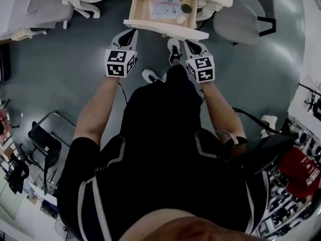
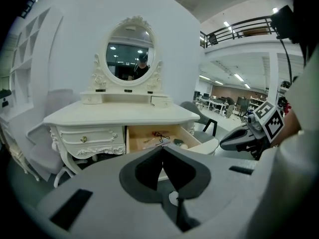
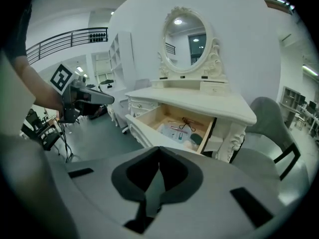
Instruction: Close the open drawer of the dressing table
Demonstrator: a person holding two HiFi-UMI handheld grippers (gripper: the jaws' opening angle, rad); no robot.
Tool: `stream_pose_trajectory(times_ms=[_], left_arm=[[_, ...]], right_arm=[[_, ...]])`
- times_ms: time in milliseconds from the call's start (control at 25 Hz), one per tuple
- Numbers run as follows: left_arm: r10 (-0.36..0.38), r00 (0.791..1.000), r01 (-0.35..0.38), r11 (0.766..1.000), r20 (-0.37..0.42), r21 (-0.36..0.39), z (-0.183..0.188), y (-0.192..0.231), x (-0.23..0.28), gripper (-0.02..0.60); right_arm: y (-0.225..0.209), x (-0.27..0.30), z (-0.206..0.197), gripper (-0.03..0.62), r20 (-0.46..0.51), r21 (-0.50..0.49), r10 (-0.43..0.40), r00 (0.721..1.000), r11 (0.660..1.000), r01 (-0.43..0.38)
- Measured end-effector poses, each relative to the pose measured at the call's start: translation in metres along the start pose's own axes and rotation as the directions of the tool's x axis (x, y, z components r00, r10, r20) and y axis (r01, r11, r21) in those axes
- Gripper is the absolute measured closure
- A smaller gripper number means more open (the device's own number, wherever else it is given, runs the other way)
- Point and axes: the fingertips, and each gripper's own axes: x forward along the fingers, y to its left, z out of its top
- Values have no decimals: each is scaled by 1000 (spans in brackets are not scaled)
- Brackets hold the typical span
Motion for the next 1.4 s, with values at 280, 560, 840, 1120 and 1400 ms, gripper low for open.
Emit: stream_pose_trajectory(times_ms=[280, 560, 840, 1120, 1400], left_arm=[[-18, 992, 18, 1000, -127, 0, -38, 2, 31, 577], [1, 979, 2, 1000, -202, 13, -67, 4, 56, 577], [-10, 966, 13, 1000, -260, 10, -75, 5, 73, 577], [-13, 956, 15, 1000, -294, 4, -81, 4, 92, 577], [-10, 958, 5, 1000, -287, -19, -69, 8, 109, 577]], right_arm=[[6, 22, -44, 589, -107, -15, 24, 994, 1000, -26], [-10, 34, -68, 589, -143, -35, -14, 990, 999, 9], [-21, 46, -73, 589, -159, 0, -13, 987, 1000, 13], [-30, 52, -67, 589, -168, 15, -3, 986, 1000, 5], [-40, 64, -57, 589, -176, 20, 9, 984, 1000, -6]])
